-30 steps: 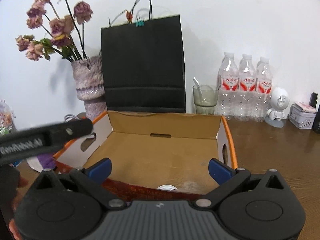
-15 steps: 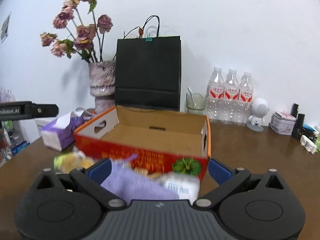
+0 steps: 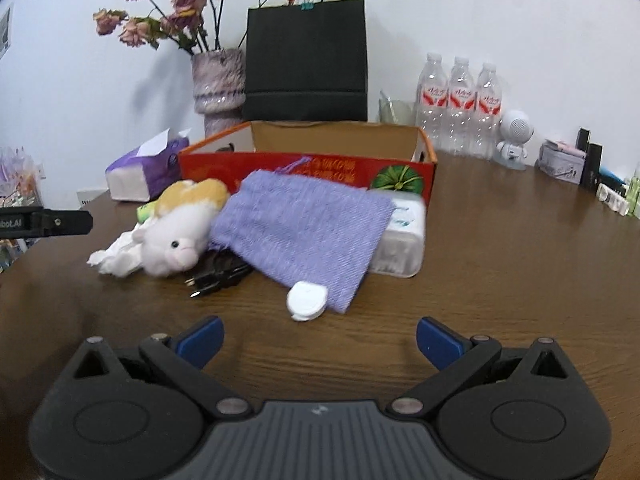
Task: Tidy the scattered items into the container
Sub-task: 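Grasp the white round case with the right gripper while the left grasps the tissue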
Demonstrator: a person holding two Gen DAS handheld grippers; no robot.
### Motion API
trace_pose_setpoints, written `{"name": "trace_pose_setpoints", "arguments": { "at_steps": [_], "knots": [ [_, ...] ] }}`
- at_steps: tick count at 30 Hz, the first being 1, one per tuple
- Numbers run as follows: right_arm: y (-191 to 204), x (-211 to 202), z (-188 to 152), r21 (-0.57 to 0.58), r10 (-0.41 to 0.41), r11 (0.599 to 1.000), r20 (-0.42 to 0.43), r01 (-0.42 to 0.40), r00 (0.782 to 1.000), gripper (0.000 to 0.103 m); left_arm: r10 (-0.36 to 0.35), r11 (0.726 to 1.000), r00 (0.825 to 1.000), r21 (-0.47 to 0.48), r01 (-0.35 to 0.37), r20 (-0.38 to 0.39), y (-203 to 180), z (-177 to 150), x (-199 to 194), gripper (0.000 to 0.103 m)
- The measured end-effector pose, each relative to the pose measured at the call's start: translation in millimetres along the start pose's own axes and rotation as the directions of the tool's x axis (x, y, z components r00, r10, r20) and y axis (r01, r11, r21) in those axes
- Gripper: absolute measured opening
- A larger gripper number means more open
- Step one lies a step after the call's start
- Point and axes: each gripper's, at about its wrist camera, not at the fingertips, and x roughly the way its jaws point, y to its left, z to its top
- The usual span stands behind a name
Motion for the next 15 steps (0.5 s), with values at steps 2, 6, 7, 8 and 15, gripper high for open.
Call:
{"name": "trace_pose_setpoints", "arguments": {
  "at_steps": [2,6,7,8,15],
  "knots": [
    [5.1,1.3,1.4,-0.002,-0.003,1.0,0.007,0.003,1.0,0.103,-0.009,1.0,1.0,0.007,0.009,-0.001,-0.1,-0.3,2.0,0.103],
    [10.0,9.3,8.6,0.005,-0.012,1.0,0.006,0.012,1.0,0.102,-0.024,0.999,1.0,0.024,0.024,-0.015,-1.4,-2.6,10.8,0.103],
    [10.1,11.6,9.8,0.007,-0.01,1.0,0.002,0.01,1.0,0.101,-0.025,0.999,0.999,0.029,0.026,-0.02,-1.4,-3.1,13.9,0.103],
    [10.8,13.7,10.8,0.008,-0.007,1.0,0.001,0.007,1.0,0.099,-0.026,0.999,0.999,0.033,0.027,-0.025,-1.4,-3.8,16.8,0.103],
    [18.6,30.6,16.3,-0.017,-0.015,1.0,-0.025,0.014,1.0,0.095,-0.037,0.998,0.998,0.046,0.04,-0.059,1.4,-5.4,36.2,0.103]
  ]
}}
